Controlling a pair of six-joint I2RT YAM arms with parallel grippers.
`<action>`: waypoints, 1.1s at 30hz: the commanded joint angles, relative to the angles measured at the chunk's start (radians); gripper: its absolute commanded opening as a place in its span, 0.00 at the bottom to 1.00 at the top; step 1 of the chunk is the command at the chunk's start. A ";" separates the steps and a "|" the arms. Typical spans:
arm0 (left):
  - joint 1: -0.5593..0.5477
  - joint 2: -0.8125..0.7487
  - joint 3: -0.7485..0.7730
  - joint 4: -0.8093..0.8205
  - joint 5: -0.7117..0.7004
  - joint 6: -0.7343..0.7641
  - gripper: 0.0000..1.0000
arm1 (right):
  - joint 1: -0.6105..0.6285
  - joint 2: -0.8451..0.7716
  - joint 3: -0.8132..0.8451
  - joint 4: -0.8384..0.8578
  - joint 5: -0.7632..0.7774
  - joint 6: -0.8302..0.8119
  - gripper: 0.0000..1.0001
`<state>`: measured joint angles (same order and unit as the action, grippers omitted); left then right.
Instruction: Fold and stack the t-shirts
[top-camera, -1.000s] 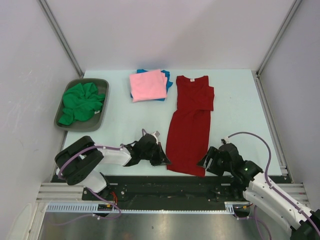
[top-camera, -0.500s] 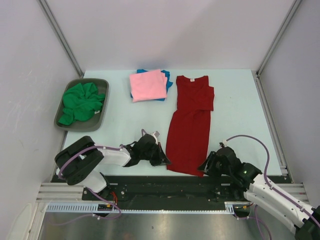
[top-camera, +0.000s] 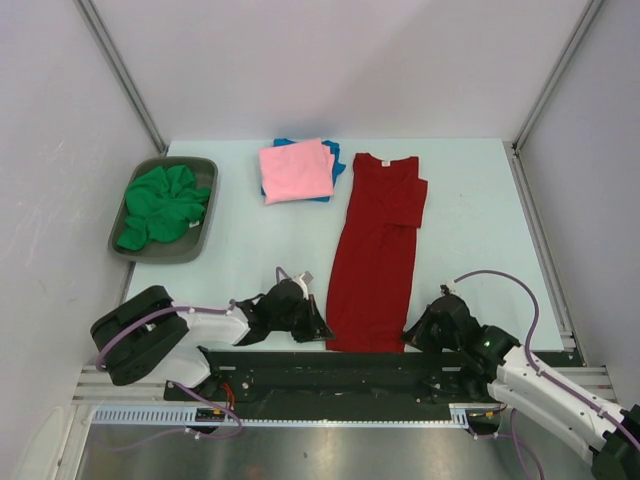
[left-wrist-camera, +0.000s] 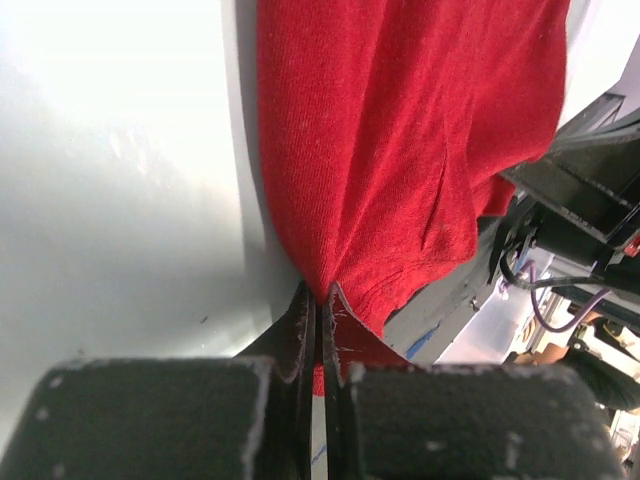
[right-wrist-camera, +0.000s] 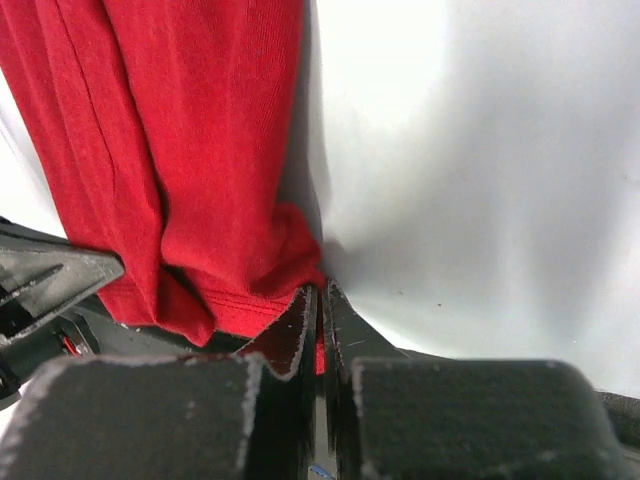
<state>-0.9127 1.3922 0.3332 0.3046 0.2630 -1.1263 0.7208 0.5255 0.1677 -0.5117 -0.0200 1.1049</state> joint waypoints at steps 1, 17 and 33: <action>-0.058 -0.033 -0.025 -0.002 -0.011 -0.027 0.00 | 0.011 -0.001 0.041 -0.025 0.058 -0.025 0.00; -0.201 -0.166 0.027 -0.086 -0.113 -0.112 0.00 | 0.198 -0.280 0.225 -0.349 0.160 0.029 0.00; 0.012 -0.165 0.305 -0.262 -0.030 0.115 0.00 | 0.235 -0.110 0.374 -0.145 0.318 -0.201 0.00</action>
<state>-0.9585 1.1976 0.5568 0.0628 0.1833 -1.0981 0.9546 0.3714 0.4820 -0.7456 0.2100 0.9909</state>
